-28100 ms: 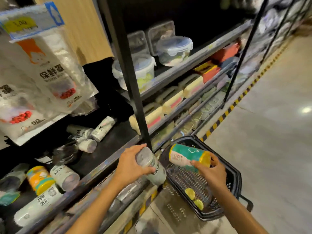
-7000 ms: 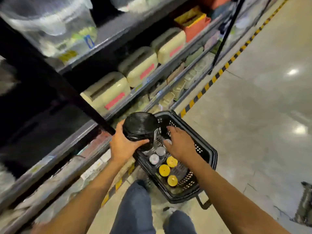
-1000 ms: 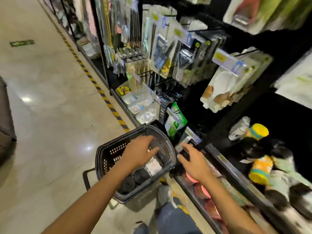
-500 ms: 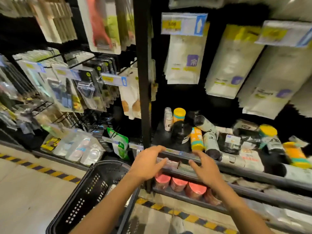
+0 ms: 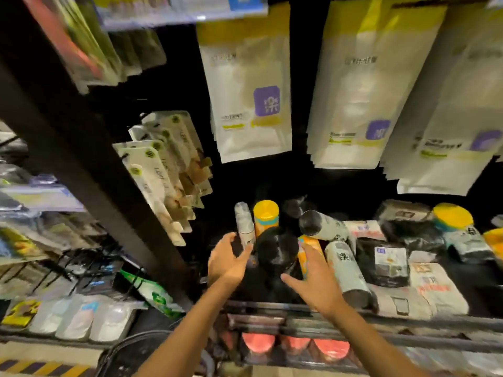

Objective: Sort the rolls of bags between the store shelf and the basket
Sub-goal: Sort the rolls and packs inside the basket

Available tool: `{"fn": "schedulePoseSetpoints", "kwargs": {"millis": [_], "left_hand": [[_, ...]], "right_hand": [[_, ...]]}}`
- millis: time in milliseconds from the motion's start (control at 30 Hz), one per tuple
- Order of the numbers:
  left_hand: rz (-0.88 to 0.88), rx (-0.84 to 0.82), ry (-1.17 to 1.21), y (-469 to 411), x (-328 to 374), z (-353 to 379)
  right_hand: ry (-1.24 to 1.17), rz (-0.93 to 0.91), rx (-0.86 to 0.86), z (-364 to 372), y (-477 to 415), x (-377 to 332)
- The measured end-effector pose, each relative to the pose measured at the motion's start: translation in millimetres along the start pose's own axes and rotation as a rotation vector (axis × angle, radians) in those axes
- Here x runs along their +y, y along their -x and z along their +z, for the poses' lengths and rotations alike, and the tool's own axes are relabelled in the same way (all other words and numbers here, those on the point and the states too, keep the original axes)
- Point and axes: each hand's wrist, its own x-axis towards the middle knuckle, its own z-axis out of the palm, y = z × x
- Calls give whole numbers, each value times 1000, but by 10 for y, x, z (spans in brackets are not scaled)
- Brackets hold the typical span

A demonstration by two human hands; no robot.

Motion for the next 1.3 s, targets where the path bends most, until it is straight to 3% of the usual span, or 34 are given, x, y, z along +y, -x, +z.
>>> {"fn": "schedulePoseSetpoints", "kwargs": {"millis": [267,433,567,767,900,1100,1300], "left_hand": [[-130,80,318,-809,-253,851],[-50,161,338,-959,-298,955],[-148,214,427,-906,-275,899],[-206,200,631,-439,-200,655],[-301,171,485,-49,-137,433],[-65,89,543,874,5,-42],[22,12,672,1768,-5,-478]], "right_hand": [[125,11,149,667,-679,486],[219,-8,300,767,-726,507],[132,-2,302,747,-715,458],[-2,13,219,482,-444,283],[-38,32,199,193,-33,109],[0,45,225,-283,709,-195],[-20,-47,284,-600,1502,-420]]}}
